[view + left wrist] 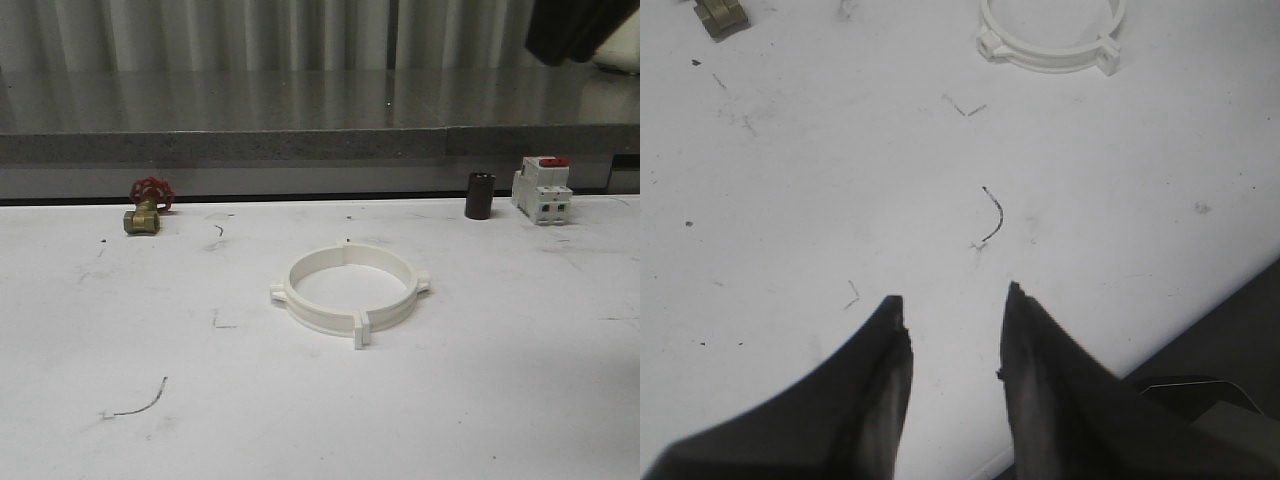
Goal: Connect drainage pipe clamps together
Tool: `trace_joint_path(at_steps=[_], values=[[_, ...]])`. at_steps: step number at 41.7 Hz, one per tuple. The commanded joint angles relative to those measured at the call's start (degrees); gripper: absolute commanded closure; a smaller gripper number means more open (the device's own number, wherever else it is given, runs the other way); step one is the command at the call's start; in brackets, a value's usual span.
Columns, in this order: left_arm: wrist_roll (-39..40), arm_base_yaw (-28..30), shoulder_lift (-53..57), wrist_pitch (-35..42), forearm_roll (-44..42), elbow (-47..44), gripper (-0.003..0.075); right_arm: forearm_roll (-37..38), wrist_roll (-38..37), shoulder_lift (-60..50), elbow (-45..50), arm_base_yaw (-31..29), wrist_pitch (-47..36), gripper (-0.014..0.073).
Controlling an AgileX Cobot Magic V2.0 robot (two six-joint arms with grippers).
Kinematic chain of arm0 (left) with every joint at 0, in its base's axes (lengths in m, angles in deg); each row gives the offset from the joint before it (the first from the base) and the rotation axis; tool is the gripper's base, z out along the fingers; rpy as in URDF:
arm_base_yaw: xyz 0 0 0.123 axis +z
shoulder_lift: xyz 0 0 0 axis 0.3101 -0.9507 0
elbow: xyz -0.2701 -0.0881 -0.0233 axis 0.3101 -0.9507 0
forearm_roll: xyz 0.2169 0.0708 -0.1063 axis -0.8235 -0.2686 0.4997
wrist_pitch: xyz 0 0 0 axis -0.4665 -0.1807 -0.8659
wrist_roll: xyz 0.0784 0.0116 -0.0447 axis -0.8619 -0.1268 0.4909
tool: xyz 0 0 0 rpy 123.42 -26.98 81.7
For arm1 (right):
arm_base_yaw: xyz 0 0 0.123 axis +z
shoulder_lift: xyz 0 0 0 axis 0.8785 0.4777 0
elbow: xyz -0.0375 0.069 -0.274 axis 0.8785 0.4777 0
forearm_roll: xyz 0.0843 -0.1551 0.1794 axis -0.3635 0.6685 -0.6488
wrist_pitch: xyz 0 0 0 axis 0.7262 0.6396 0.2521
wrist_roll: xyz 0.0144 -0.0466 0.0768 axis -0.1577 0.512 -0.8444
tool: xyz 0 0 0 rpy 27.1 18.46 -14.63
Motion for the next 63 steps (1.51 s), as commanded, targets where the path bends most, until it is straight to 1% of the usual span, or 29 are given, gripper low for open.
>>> trace_joint_path(at_steps=[1, 12, 17, 26, 32, 36, 41, 43, 44, 45, 47, 49, 52, 63], values=[[0.0, 0.1, 0.2, 3.8, 0.6, 1.5, 0.0500, -0.5, 1.7, -7.2, 3.2, -0.4, -2.2, 0.0351], [0.0, 0.1, 0.2, 3.8, 0.6, 1.5, 0.0500, -2.5, 1.7, -20.3, 15.9, -0.4, -6.0, 0.0351], [0.0, 0.1, 0.2, 3.8, 0.6, 1.5, 0.0500, -2.7, 1.7, -26.4, 20.9, -0.4, -6.5, 0.0351], [0.0, 0.1, 0.2, 3.8, 0.6, 1.5, 0.0500, -2.9, 1.7, -35.2, 26.9, -0.4, -7.9, 0.0351], [0.0, 0.1, 0.2, 3.8, 0.6, 1.5, 0.0500, -2.9, 1.7, -38.9, 28.9, -0.4, -8.6, 0.0365], [0.0, 0.1, 0.2, 3.8, 0.6, 1.5, 0.0500, -2.9, 1.7, -40.2, 29.4, -0.4, -8.7, 0.0446], [0.0, 0.1, 0.2, 3.8, 0.7, 1.5, 0.0504, -2.9, 1.7, -40.2, 29.7, -0.4, -8.8, 0.0607], [0.0, 0.1, 0.2, 3.8, 0.7, 1.5, 0.0527, -2.9, 1.7, -40.2, 29.9, -0.4, -8.8, 0.0662], [0.0, 0.1, 0.2, 3.8, 0.7, 1.5, 0.0549, -2.9, 1.7, -40.2, 29.9, -0.4, -8.7, 0.0703], [0.0, 0.1, 0.2, 3.8, 0.7, 1.5, 0.0570, -2.9, 1.7, -40.2, 29.9, -0.4, -8.7, 0.0717], [0.0, 0.1, 0.2, 3.8, 0.7, 1.5, 0.0625, -2.9, 1.7, -40.2, 29.9, -0.4, -8.7, 0.0704], [0.0, 0.1, 0.2, 3.8, 0.7, 1.5, 0.0682, -2.7, 1.7, -40.2, 29.9, -0.4, -8.7, 0.0710], [0.0, 0.1, 0.2, 3.8, 0.7, 1.5, 0.0741, -2.6, 1.7, -40.2, 29.9, -0.4, -8.5, 0.0710], [0.0, 0.1, 0.2, 3.8, 0.7, 1.5, 0.0741, -2.7, 1.7, -40.2, 29.9, -0.4, -8.5, 0.0710]])
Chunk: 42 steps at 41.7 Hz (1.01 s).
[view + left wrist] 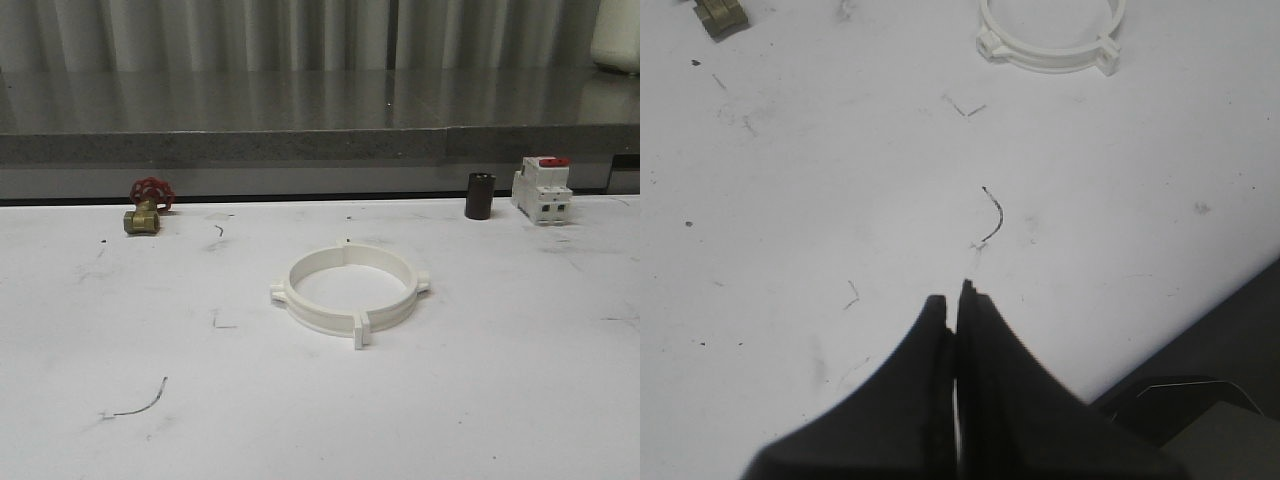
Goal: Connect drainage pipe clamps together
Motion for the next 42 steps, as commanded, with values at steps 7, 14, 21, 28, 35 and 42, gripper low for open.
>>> trace_joint_path(at_steps=[7, 14, 21, 28, 35, 42], values=[[0.0, 0.1, 0.2, 3.8, 0.7, 1.5, 0.0741, 0.3, 0.6, 0.1, -1.4, -0.4, -3.4, 0.0710], [0.0, 2.3, 4.9, 6.4, 1.1, -1.1, 0.0741, 0.3, 0.6, 0.1, -1.4, -0.4, -3.4, 0.0710], [0.0, 10.9, 13.8, 16.9, 0.9, -9.0, 0.0741, 0.3, 0.6, 0.1, -1.4, -0.4, -3.4, 0.0710], [0.0, 17.9, 24.5, 35.4, 1.0, -22.3, 0.0741, 0.3, 0.6, 0.1, -1.4, -0.4, -3.4, 0.0710], [0.0, 22.6, 33.8, 44.3, 1.0, -32.5, 0.0741, 0.3, 0.6, 0.1, -1.4, -0.4, -3.4, 0.0710], [0.0, 23.1, 37.1, 46.0, 1.0, -35.8, 0.0741, 0.3, 0.6, 0.1, -1.4, -0.4, -3.4, 0.0710]])
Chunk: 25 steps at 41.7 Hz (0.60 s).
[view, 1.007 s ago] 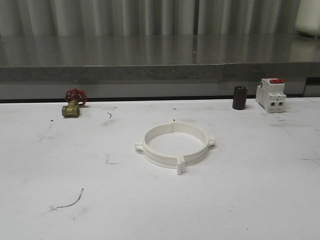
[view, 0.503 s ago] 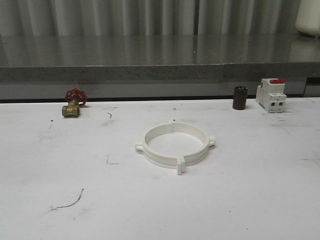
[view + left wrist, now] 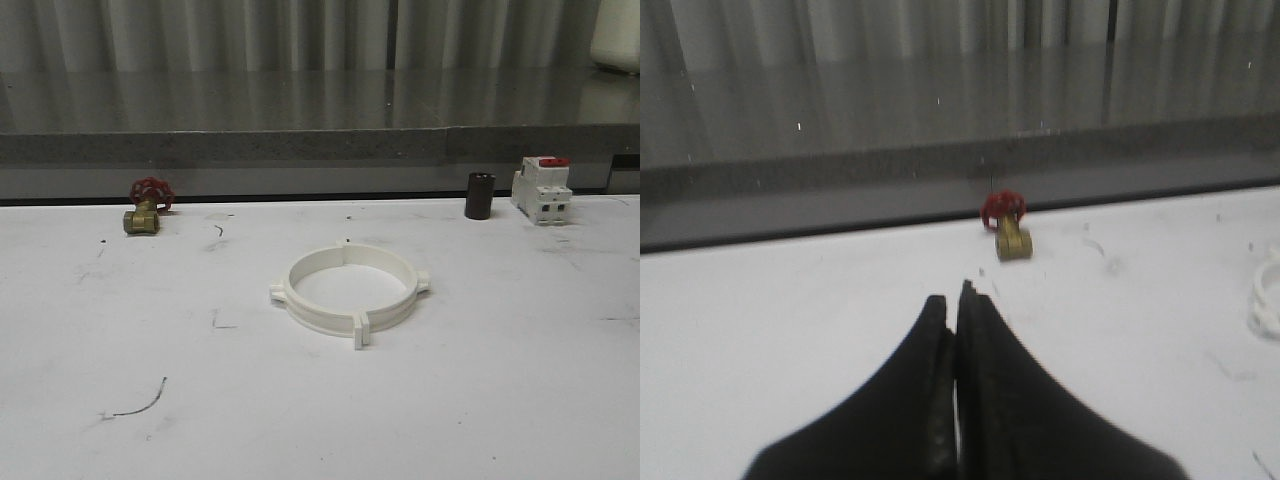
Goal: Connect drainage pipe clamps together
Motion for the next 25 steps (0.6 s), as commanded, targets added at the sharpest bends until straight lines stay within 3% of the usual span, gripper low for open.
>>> trace_joint_path(at_steps=[1, 25], values=[[0.0, 0.2, 0.8, 5.9, 0.5, -1.2, 0.0741, 0.3, 0.6, 0.1, -1.4, -0.4, -3.4, 0.0710], [0.0, 4.0, 0.8, 6.3, 0.5, -1.3, 0.0741, 0.3, 0.6, 0.1, -1.4, -0.4, -3.4, 0.0710]])
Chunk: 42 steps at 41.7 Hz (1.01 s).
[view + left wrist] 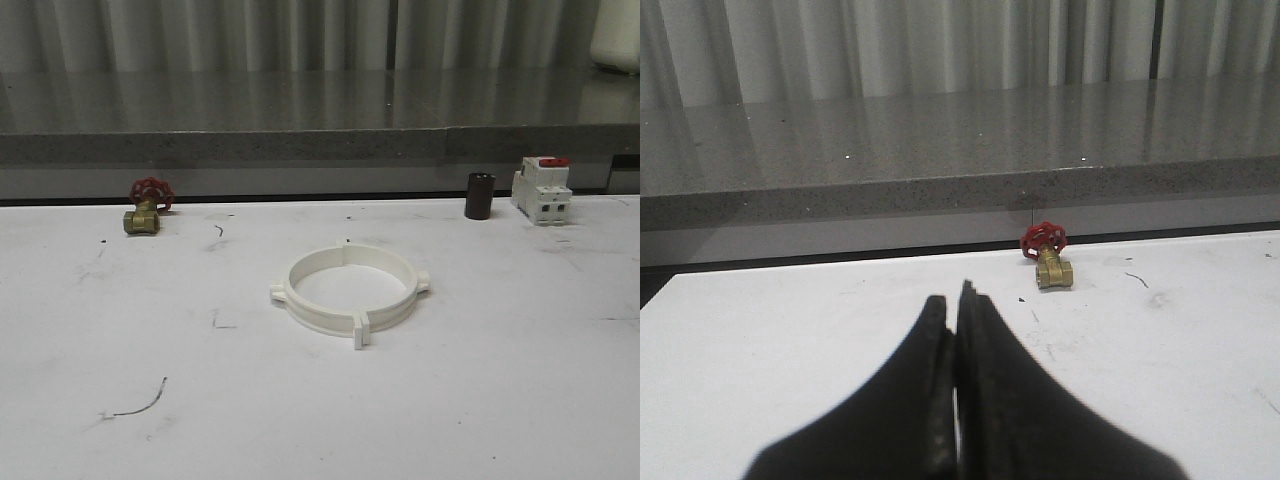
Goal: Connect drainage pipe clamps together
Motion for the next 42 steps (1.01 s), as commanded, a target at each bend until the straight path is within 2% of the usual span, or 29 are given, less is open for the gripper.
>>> trace_joint_path(at_steps=[1, 42], values=[[0.0, 0.0, 0.7, 5.5, 0.5, -1.3, 0.0741, 0.3, 0.5, 0.1, -1.4, -0.4, -3.4, 0.0710], [3.3, 0.0, 0.7, 6.4, -1.7, -1.3, 0.0741, 0.3, 0.5, 0.1, -1.4, -0.4, -3.4, 0.0710]])
